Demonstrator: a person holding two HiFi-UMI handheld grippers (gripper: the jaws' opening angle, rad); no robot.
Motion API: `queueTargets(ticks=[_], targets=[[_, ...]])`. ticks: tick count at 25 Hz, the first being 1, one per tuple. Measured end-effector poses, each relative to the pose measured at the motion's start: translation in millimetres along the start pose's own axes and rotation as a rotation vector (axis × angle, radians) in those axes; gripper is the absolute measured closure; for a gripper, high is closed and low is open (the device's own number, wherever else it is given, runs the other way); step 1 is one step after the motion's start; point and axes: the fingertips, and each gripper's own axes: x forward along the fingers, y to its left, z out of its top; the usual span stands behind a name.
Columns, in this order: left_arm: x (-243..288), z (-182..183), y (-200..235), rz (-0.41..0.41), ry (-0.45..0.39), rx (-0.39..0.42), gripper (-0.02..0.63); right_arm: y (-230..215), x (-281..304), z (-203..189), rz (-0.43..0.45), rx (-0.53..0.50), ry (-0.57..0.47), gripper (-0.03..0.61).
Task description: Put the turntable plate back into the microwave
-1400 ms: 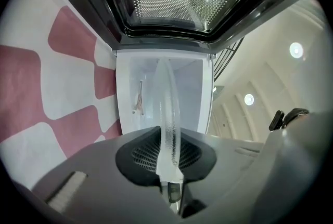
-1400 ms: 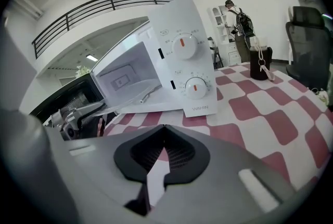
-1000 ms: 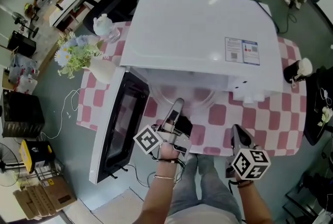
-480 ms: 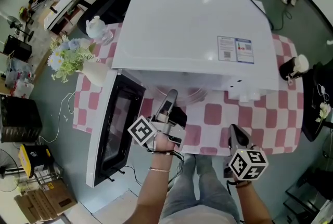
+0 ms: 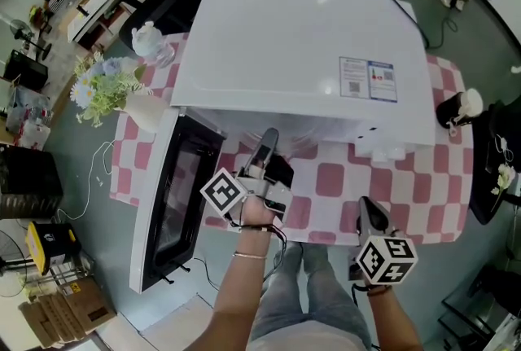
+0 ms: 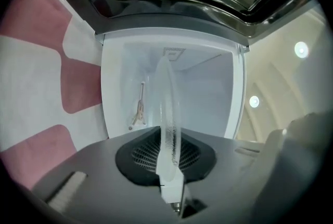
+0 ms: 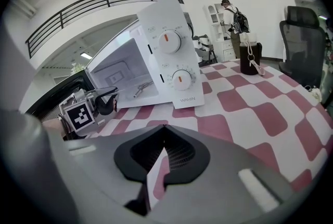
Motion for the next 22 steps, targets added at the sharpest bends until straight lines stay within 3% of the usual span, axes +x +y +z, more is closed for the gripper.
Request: queueTargets(ticks=[22], targets=[[29, 3, 7, 0.028, 0.009, -0.004, 0.577, -9, 12, 11, -0.019, 0.003, 0.008, 0.569]])
